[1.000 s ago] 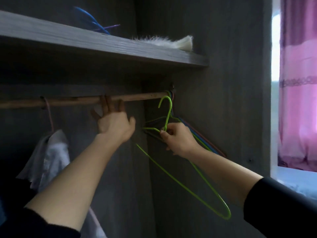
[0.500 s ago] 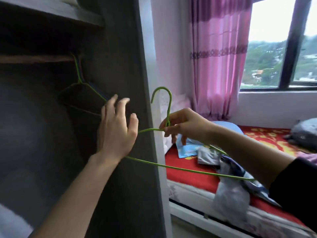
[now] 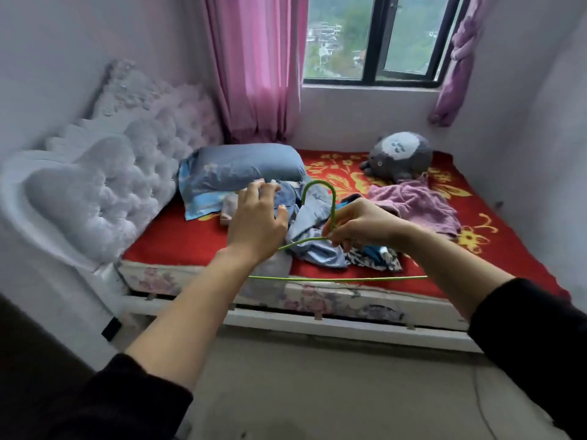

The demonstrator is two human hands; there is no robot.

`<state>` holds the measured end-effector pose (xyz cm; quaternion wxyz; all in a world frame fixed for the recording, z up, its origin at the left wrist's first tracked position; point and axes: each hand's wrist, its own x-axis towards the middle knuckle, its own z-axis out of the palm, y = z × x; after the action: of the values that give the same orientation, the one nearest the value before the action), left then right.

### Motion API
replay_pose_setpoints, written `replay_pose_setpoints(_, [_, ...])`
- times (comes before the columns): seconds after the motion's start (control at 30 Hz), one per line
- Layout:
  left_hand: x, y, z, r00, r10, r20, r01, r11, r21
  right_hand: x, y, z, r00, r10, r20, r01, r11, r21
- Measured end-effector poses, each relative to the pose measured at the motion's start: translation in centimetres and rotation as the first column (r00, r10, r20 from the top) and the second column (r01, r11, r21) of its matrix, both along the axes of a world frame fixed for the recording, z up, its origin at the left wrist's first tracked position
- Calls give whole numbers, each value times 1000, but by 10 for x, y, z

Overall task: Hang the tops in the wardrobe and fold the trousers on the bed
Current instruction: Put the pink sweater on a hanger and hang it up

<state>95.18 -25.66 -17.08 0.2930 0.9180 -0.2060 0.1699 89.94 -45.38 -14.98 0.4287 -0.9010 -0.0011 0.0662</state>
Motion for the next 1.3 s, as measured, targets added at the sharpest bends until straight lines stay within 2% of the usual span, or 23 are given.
replay_pose_setpoints(0.3, [51,-188,-77,943,-220,-251,246,966,78,2,-170,-69,941,-331,-62,336,938,87])
replay_pose_setpoints(0.57, [163,-327,-149,870,-284,-403,364,921,136,88,-296,-123,842,-509,-178,529,843,96])
replay_pose_setpoints(0.87, [264,-459,-205,781,-269,-563,447,871,204,180,-419,-181,711,-639,-293,686,723,88])
replay_pose_setpoints(1.07, [306,-550,-242,748,-233,-622,462,855,236,222,-513,-212,637,-714,-291,755,654,48])
replay_pose_setpoints(1.3, [339,-675,-299,705,-150,-694,445,854,267,268,-644,-266,594,-728,-341,769,639,-25])
